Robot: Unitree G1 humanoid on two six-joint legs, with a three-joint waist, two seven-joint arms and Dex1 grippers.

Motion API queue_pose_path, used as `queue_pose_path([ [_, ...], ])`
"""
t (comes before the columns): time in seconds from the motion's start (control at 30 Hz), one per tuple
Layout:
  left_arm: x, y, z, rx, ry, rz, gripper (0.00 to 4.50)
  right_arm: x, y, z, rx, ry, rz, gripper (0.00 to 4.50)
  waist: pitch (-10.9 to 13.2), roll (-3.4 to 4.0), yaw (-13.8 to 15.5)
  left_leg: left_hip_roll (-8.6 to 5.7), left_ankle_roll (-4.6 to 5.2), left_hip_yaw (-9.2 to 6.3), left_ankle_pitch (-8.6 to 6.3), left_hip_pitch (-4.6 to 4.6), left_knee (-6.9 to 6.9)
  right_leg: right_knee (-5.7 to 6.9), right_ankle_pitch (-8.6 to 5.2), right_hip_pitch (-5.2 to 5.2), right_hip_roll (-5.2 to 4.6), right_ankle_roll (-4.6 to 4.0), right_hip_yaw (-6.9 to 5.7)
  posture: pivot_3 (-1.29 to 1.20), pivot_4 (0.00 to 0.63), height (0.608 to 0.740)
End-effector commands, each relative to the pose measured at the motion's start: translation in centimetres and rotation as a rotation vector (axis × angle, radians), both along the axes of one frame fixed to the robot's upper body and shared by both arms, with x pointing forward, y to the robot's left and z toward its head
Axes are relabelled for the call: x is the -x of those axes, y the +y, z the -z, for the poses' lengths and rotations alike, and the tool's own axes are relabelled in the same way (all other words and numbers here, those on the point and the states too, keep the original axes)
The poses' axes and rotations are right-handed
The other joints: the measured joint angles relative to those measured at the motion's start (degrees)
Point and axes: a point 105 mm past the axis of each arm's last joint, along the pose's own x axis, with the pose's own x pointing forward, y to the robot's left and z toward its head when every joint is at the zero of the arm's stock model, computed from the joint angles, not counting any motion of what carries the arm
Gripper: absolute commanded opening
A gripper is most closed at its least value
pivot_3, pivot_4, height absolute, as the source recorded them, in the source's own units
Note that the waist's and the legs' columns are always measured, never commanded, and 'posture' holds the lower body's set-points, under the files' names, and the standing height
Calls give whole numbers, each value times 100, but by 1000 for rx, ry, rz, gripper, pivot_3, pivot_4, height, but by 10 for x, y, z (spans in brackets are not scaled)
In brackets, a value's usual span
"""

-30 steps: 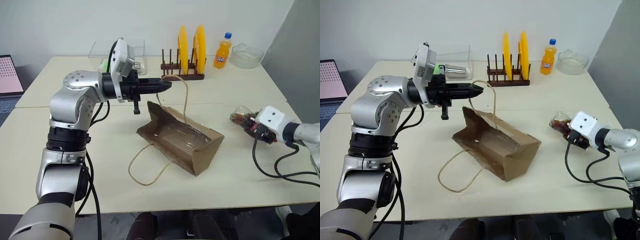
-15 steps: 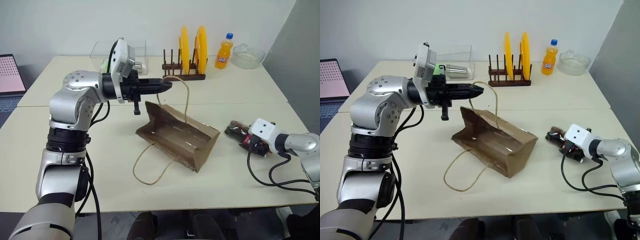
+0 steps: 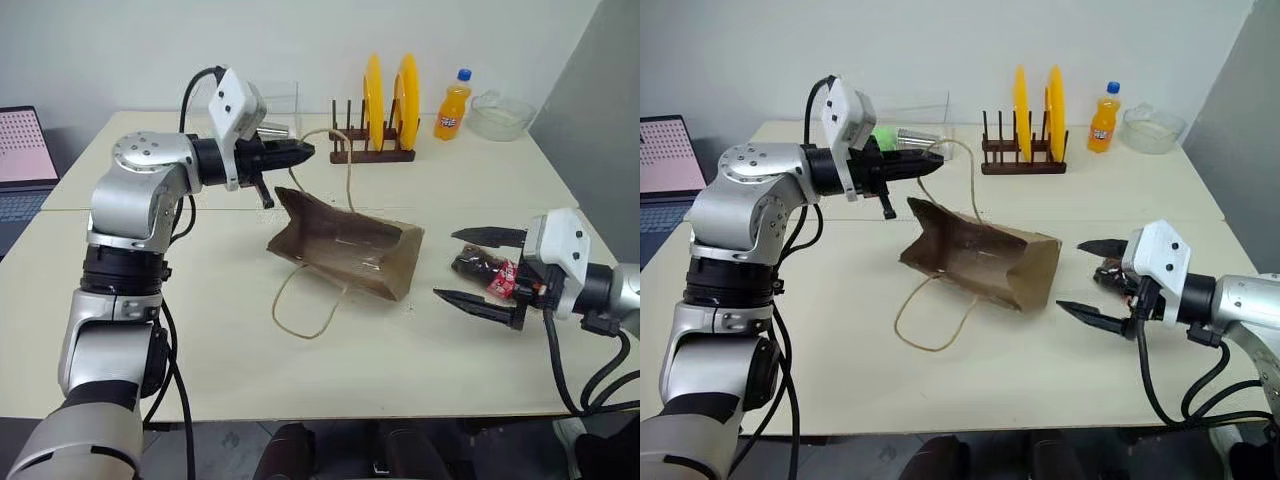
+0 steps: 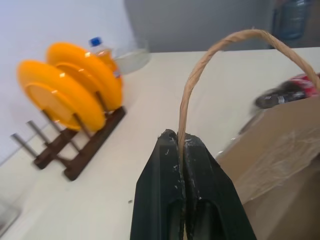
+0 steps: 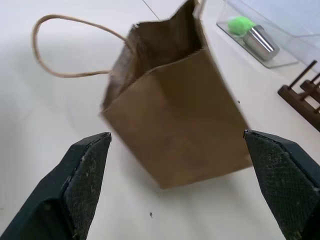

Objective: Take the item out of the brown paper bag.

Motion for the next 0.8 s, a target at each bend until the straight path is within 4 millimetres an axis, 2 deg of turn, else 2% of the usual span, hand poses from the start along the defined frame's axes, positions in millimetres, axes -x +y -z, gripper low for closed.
queue_pose_path([
  [0.03,-7,0,-11,-8,-46,-61,0,1,12,-11,-30,-52,-22,4461,0,0,0,0,0,-1,0,0,-1,0,0,-1,0,0,-1,0,150,740],
  [0.13,-14,0,-12,2,-51,-100,0,-6,17,-16,-28,-88,-3,4461,0,0,2,0,-1,-2,0,0,-1,1,0,-2,0,0,-2,0,150,740],
  [0.23,-19,-2,-10,14,-40,-125,596,-14,15,-16,-27,-115,37,4500,0,0,14,0,-1,-2,1,-4,-1,1,0,-3,-1,0,-1,0,150,740],
  [0.4,-29,1,-7,10,-54,-166,2092,-24,11,-19,-31,-160,85,4500,0,0,36,0,-2,-1,1,-6,-1,2,0,-7,-2,-1,-1,0,150,740],
  [0.6,-27,13,-26,78,-126,-181,3920,-25,10,-20,-43,-183,103,4500,0,0,38,0,-3,0,2,-9,-1,3,1,-12,-2,-1,0,0,150,740],
  [0.8,-11,48,-37,178,-170,-269,3920,-24,3,-20,-91,-217,160,4500,0,0,30,2,-5,2,3,-10,-4,9,1,-20,-1,-2,1,0,150,740],
])
